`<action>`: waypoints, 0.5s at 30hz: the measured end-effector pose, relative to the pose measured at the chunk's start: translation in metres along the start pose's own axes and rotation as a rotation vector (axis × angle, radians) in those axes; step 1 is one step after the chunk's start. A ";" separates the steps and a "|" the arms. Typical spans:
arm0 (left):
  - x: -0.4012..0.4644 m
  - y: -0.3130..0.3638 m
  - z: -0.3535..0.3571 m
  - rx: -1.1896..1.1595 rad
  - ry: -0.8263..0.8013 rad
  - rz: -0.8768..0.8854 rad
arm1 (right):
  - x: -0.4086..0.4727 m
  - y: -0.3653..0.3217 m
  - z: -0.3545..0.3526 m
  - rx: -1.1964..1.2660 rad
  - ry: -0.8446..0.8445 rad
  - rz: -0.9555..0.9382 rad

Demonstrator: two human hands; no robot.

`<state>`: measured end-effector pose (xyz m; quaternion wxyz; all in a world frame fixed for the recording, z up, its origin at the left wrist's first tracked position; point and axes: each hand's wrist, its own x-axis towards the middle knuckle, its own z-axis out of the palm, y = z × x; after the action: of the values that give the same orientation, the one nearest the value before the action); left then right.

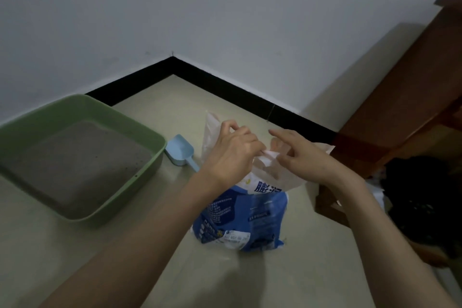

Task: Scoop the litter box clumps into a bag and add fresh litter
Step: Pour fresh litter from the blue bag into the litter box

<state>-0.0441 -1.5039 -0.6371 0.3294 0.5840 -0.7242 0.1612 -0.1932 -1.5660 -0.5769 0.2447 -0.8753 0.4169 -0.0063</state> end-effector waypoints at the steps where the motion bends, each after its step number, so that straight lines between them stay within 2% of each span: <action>1: 0.001 0.000 -0.001 0.013 0.002 0.012 | 0.003 -0.001 -0.001 0.020 -0.008 0.005; 4: 0.000 -0.003 0.001 0.078 -0.001 0.060 | 0.013 -0.001 -0.001 0.160 0.062 0.077; 7: -0.006 -0.001 -0.001 0.069 0.010 0.066 | 0.013 0.004 0.000 0.066 0.053 0.060; 9: -0.011 0.004 -0.008 0.053 0.026 -0.007 | 0.012 0.003 -0.002 0.009 0.013 0.042; 13: -0.035 0.033 -0.032 -0.023 0.048 -0.335 | 0.020 -0.003 -0.015 -0.134 -0.071 0.031; 15: -0.039 0.053 -0.042 -0.224 0.050 -0.691 | 0.025 -0.006 -0.020 -0.173 -0.151 0.028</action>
<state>-0.0783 -1.4346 -0.6244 0.4439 0.7505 -0.4889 -0.0258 -0.1763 -1.5896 -0.5617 0.1992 -0.8853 0.4083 0.0991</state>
